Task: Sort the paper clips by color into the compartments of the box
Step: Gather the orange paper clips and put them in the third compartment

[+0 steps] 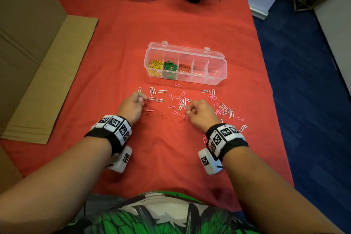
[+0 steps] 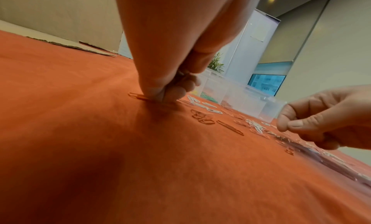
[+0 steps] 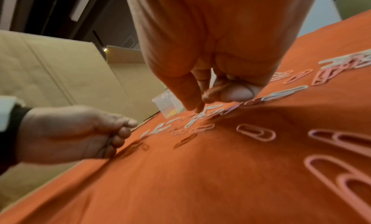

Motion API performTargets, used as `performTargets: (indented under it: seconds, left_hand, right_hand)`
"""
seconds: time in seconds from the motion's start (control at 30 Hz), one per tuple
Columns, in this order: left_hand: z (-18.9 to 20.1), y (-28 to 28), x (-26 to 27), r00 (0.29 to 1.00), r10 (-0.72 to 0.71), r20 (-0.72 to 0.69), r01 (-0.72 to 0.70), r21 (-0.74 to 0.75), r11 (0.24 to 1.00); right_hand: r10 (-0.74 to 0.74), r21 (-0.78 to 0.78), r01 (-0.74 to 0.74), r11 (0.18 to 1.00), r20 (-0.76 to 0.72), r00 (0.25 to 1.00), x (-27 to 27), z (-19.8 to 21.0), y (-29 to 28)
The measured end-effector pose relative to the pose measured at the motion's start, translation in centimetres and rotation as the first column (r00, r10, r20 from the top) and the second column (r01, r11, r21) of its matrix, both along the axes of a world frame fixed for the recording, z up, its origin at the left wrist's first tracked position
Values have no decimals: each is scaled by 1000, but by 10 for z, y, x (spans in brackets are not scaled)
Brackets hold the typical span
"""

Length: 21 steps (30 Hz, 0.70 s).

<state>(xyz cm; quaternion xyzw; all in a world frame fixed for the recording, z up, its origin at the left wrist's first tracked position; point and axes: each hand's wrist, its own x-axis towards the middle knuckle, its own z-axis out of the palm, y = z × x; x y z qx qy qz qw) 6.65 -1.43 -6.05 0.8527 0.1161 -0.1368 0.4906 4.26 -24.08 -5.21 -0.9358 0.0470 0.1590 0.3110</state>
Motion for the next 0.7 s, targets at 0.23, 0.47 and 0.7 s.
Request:
performTargets:
  seconds: [0.23,0.47,0.7]
  left_hand:
    - [-2,-4,-11,957,-275,88,224,376,899]
    - [3,-3,-4,973,-176,151,107,381,918]
    - [12,5,-2,981,-107,163,26,435,900]
  right_hand:
    - [132,-135,-131,982,-7,991,-14,-10,4]
    - [147,-339,-189,922,-146,978,-12,5,-17]
    - [200,-347,-168,923,60,978,-1,4,-3]
